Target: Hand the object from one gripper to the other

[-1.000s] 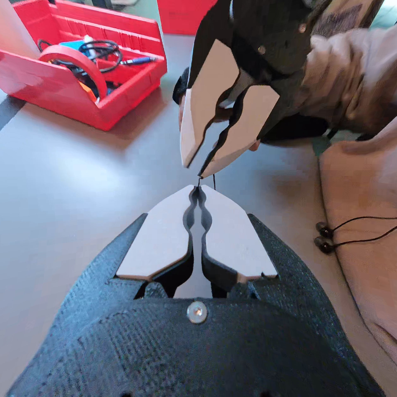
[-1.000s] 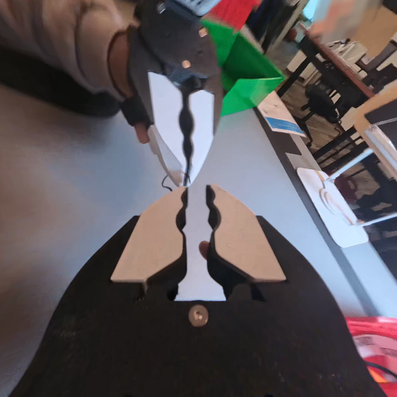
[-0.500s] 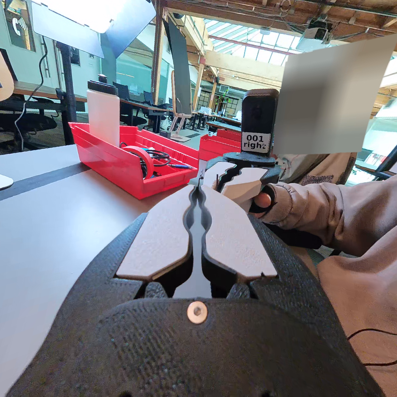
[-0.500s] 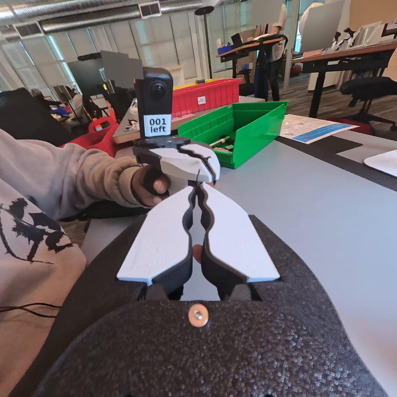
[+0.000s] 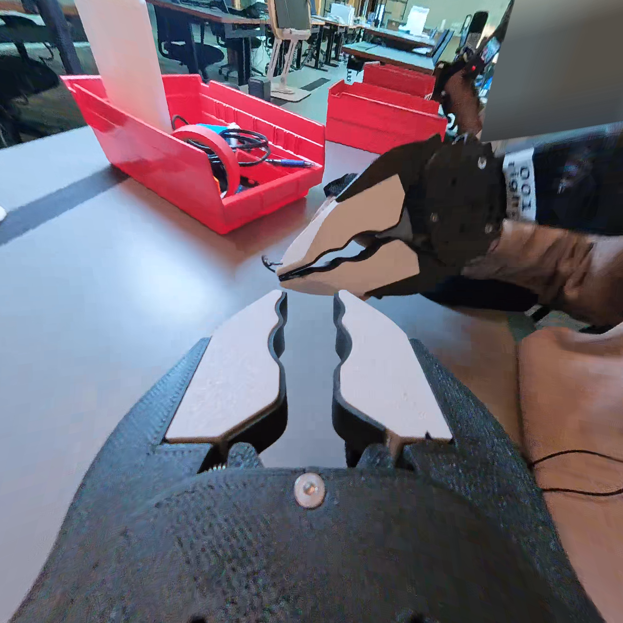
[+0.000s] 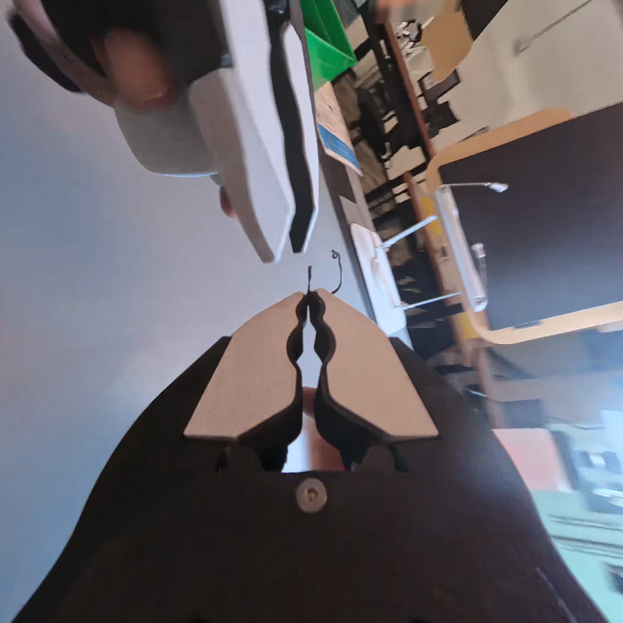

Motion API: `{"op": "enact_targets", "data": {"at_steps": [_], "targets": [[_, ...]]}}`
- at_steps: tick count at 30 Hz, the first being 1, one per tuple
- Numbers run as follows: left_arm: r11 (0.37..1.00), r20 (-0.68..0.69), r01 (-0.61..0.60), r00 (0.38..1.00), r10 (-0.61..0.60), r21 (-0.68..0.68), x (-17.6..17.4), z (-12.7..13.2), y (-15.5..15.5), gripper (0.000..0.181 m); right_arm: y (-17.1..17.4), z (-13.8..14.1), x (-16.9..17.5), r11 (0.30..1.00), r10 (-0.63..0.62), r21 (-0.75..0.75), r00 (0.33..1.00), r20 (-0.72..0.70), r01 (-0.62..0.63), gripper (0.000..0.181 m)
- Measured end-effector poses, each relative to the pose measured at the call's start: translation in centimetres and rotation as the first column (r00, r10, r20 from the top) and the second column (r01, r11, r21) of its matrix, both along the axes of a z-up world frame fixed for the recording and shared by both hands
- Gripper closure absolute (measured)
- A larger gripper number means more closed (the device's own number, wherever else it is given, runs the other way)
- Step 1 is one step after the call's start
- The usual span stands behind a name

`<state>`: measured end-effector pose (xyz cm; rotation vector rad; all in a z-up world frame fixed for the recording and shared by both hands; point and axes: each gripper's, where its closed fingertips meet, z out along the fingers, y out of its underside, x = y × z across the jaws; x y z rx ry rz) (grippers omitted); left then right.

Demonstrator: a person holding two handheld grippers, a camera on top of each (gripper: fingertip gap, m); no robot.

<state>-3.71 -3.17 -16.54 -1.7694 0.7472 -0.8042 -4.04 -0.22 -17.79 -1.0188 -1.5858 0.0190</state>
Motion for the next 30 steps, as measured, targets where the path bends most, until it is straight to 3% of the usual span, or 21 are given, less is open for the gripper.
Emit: {"op": "enact_targets", "data": {"at_steps": [1,3,7,12,14,16,18,20,24,26,28,30], "targets": [[0.999,0.044,-0.003,0.999,0.005,-0.044,0.2,-0.1,0.1,0.155,0.2,0.0,-0.1,0.996,-0.022,0.085,1.000,0.012,0.021,0.180],[0.995,0.079,-0.043,0.996,0.050,-0.088,0.0,-0.4,0.7,0.160,0.3,0.3,-0.4,0.982,-0.039,0.187,0.999,0.017,0.035,0.180],[0.996,0.086,-0.082,0.993,0.086,-0.045,-0.5,-0.2,1.3,0.167,0.0,0.6,-0.8,0.964,-0.044,0.263,0.999,0.024,0.036,0.180],[0.997,0.064,-0.076,0.995,0.077,-0.015,-0.8,-0.1,1.4,0.180,-0.8,0.9,-0.9,0.961,-0.023,0.276,1.000,0.012,0.019,0.180],[0.998,0.022,-0.056,0.998,0.055,0.021,-1.1,0.0,1.3,0.181,-1.3,1.1,-0.9,0.989,0.031,0.143,0.999,-0.044,-0.025,0.177],[0.994,-0.050,-0.042,0.998,0.047,0.097,-1.7,0.2,1.3,0.180,-2.7,1.1,-0.9,0.983,0.146,-0.097,0.984,-0.104,-0.156,0.170],[0.983,-0.095,-0.002,0.995,0.020,0.186,-2.2,0.9,0.7,0.181,-3.6,2.6,-0.4,0.904,0.197,-0.322,0.943,-0.270,-0.281,0.164],[0.973,-0.105,0.009,0.994,0.016,0.231,-2.6,1.4,0.4,0.181,-2.9,4.0,0.4,0.821,0.158,-0.458,0.906,-0.393,-0.342,0.158],[0.955,-0.005,0.081,0.997,-0.083,0.285,-1.3,2.7,-1.0,0.181,-3.3,3.8,0.4,0.673,0.159,-0.597,0.874,-0.460,-0.437,0.155],[0.945,0.010,0.088,0.995,-0.096,0.315,-0.7,2.8,-1.3,0.181,-4.6,3.7,-0.1,0.588,0.181,-0.643,0.854,-0.488,-0.492,0.165],[0.943,0.012,0.085,0.995,-0.094,0.322,-0.5,2.8,-1.3,0.180,-4.4,4.4,-0.1,0.582,0.167,-0.627,0.831,-0.531,-0.518,0.180],[0.955,0.035,0.047,0.998,-0.060,0.293,-0.9,2.9,-0.9,0.180,-3.8,4.8,0.0,0.646,0.166,-0.584,0.838,-0.520,-0.491,0.181]]}}
